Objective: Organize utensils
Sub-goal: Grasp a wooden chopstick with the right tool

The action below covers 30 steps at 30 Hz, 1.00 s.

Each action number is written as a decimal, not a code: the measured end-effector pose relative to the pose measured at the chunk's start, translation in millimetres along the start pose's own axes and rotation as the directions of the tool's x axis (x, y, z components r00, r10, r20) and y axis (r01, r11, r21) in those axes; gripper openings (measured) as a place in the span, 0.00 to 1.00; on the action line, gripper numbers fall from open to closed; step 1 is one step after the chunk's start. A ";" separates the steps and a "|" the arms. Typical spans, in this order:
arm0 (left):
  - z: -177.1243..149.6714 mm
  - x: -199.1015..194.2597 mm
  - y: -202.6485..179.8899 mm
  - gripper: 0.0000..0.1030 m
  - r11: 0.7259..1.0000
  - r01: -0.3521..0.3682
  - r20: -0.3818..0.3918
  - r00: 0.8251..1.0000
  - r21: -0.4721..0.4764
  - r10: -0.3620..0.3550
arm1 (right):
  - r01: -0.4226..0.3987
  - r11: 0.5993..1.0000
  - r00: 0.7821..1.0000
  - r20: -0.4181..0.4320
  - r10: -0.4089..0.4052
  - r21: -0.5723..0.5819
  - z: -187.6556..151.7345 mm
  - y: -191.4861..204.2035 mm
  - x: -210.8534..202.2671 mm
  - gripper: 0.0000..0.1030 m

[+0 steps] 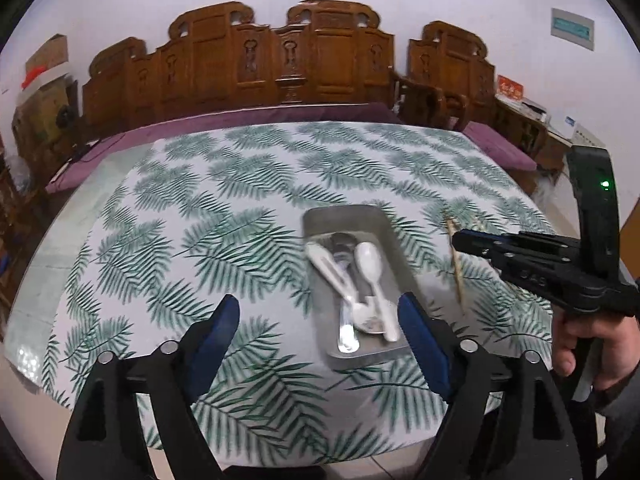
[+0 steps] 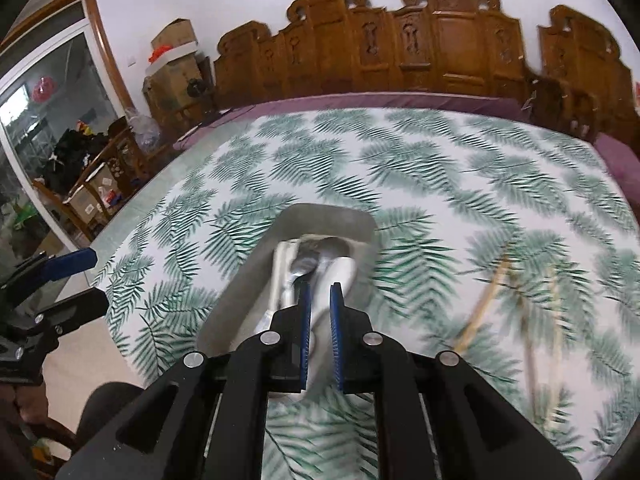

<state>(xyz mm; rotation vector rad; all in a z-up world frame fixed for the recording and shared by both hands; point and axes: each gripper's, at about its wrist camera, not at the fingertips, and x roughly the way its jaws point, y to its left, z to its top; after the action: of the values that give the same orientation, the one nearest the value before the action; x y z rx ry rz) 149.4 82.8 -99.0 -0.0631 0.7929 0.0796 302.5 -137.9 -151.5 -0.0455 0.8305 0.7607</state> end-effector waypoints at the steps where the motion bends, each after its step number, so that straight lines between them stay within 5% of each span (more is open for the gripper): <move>1: 0.6 -1.2 -4.7 0.81 1.000 0.010 0.006 1.000 0.002 -0.010 | 0.013 1.000 1.000 0.004 -0.013 0.001 -2.0 -6.9 -7.6 0.12; 10: -0.2 7.3 -48.4 0.82 0.996 0.071 0.004 0.997 0.049 -0.072 | 0.152 0.988 0.988 -0.011 -0.152 0.027 -25.1 -80.9 -43.4 0.12; 13: -2.9 15.7 -59.5 0.82 0.994 0.091 -0.008 0.996 0.054 -0.091 | 0.168 0.985 0.986 -0.020 -0.168 0.029 -31.5 -97.2 -41.8 0.19; 30: 19.9 86.0 -105.9 0.82 0.975 0.173 -0.116 0.981 0.138 -0.158 | 0.185 0.983 0.967 -0.178 -0.183 -0.002 -42.2 -156.8 40.1 0.19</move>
<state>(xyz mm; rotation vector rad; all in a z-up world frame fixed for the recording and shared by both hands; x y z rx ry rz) 233.8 -16.8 -143.7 0.0071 0.8931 -0.1415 390.6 -243.5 -246.7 -0.1774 0.9873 0.5804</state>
